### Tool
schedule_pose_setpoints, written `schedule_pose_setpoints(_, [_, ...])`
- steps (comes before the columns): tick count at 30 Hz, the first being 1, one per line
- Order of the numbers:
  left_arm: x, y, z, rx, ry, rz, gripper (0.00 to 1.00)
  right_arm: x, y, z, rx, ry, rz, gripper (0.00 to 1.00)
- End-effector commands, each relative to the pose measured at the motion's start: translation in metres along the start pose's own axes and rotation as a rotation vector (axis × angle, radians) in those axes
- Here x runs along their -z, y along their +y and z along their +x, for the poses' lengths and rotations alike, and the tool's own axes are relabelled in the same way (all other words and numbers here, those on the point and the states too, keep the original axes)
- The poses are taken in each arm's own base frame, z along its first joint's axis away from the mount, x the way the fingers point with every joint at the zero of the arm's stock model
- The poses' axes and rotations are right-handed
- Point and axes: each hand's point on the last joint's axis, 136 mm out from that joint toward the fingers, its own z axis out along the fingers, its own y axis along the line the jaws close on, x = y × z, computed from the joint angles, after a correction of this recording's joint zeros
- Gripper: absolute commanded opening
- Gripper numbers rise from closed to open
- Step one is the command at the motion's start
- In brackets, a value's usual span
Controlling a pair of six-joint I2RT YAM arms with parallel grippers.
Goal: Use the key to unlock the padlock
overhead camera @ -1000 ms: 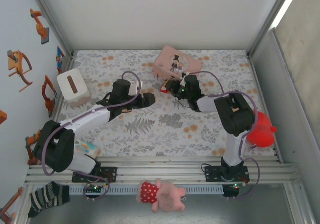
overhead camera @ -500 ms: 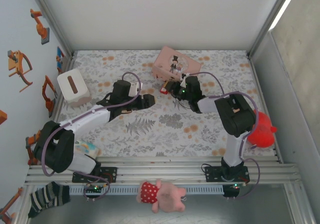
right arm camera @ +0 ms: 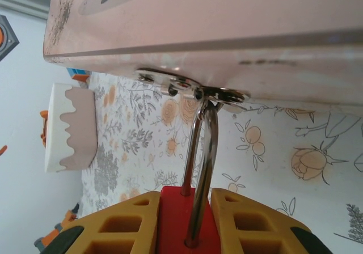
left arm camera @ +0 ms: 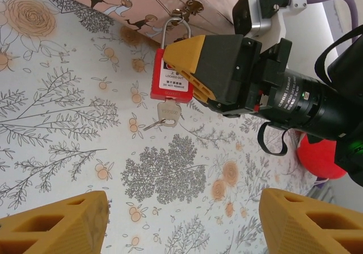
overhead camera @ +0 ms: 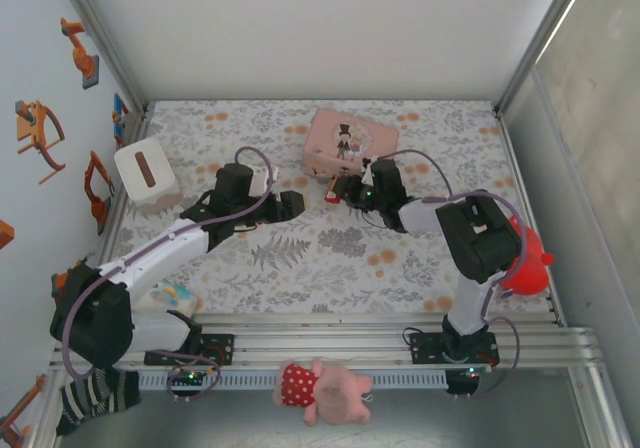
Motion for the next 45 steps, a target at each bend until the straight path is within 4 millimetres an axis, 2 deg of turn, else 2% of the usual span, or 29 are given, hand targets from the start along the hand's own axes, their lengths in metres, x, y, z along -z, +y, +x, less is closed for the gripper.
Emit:
schedule_pose_setpoints(1, [0.011, -0.004, 0.003, -0.003, 0.0, -0.007, 0.73, 0.016, 0.048, -0.008, 0.082, -0.013, -0.133, 0.0])
schedule_pose_setpoints(10, [0.026, -0.011, -0.006, -0.007, -0.032, -0.014, 0.77, 0.036, 0.05, 0.003, 0.143, 0.011, -0.106, 0.0])
schedule_pose_setpoints(16, [0.013, -0.011, -0.004, 0.008, 0.016, 0.023, 0.78, 0.035, 0.053, 0.008, 0.146, 0.04, -0.126, 0.0])
schedule_pose_setpoints(21, [0.006, -0.007, -0.014, 0.084, 0.004, 0.094, 0.79, 0.039, 0.051, 0.015, 0.156, 0.055, -0.133, 0.0])
schedule_pose_setpoints(29, [-0.022, 0.002, -0.022, 0.176, 0.038, 0.138, 0.78, 0.04, 0.051, 0.016, 0.17, 0.062, -0.132, 0.0])
schedule_pose_setpoints(37, [-0.043, 0.002, -0.037, 0.29, -0.005, 0.244, 0.76, 0.036, 0.058, 0.017, 0.17, 0.088, -0.168, 0.0])
schedule_pose_setpoints(42, [-0.059, -0.013, -0.04, 0.269, 0.009, 0.328, 0.75, 0.036, 0.058, 0.022, 0.146, 0.117, -0.179, 0.0])
schedule_pose_setpoints(45, [-0.072, -0.023, -0.033, 0.253, 0.055, 0.36, 0.72, 0.037, 0.058, 0.023, 0.141, 0.114, -0.182, 0.0])
